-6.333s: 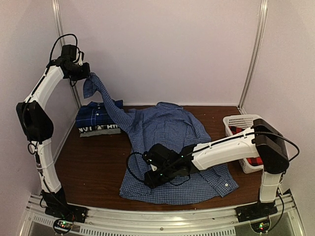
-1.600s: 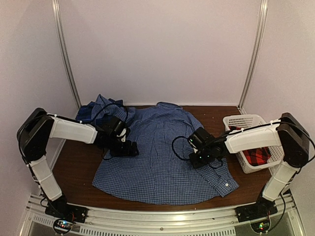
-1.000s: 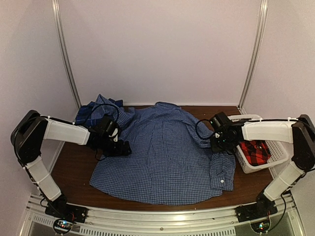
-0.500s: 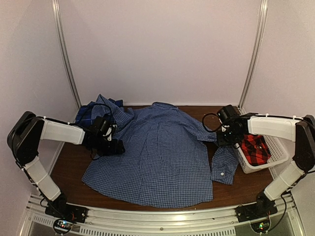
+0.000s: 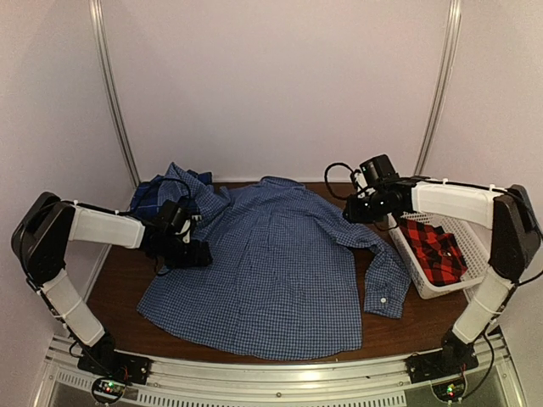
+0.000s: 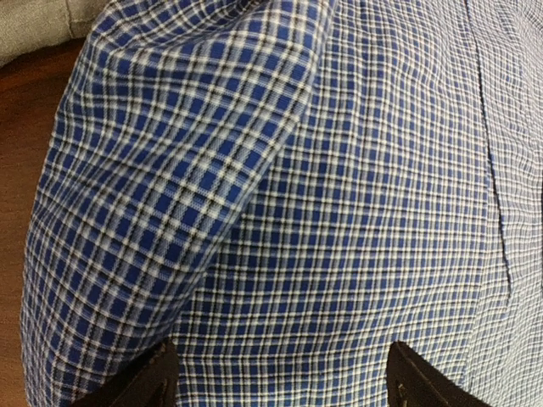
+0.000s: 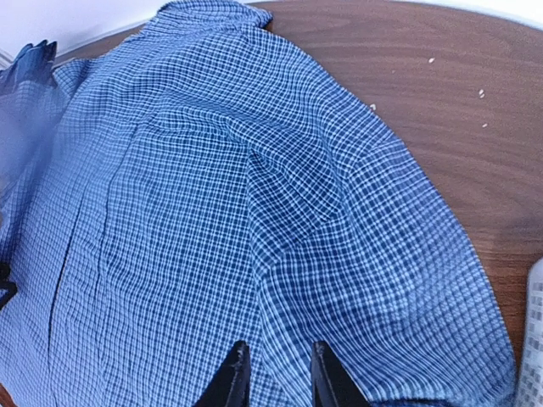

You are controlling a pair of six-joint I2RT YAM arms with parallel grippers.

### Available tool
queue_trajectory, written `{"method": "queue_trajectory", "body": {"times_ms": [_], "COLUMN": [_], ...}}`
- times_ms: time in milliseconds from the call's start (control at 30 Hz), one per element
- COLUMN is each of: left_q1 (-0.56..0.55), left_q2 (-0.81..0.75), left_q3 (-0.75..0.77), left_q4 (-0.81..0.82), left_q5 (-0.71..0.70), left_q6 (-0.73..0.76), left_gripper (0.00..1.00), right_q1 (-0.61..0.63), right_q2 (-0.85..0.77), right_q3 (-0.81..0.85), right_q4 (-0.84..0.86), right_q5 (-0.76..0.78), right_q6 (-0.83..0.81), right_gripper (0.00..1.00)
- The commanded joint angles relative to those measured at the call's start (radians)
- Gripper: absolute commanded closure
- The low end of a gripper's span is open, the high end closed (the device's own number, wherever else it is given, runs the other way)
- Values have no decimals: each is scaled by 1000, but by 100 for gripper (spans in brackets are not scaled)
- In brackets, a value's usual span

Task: Fold and stack the long sleeve shirts
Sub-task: Flatten out the crumpled shirt at the center of the board.

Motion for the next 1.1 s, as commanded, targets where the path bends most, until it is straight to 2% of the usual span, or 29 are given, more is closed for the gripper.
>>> {"method": "queue_trajectory", "body": {"times_ms": [0, 233, 367, 767, 900, 1067], "left_q1": [21, 21, 21, 21, 21, 21], "left_q2": [17, 9, 5, 8, 14, 22], "left_q3": [-30, -18, -15, 18, 37, 56], "left_q4": [-147, -154, -148, -149, -156, -166], "left_q5": [-23, -17, -4, 36, 41, 53], "left_q6": [6, 15, 14, 24, 31, 41], "left_gripper": [14, 14, 14, 13, 13, 14], "right_q1": [-2, -45, -86, -176, -186, -188], "right_q2": [179, 368, 450, 653, 711, 727], "right_q3": [91, 181, 210, 431, 518, 564], "right_q4": [84, 131, 162, 77, 32, 20], "right_q5": [-58, -67, -62, 12, 46, 62], "right_q6": [52, 112, 129, 83, 47, 1], "right_gripper": [76, 83, 83, 83, 79, 65]}}
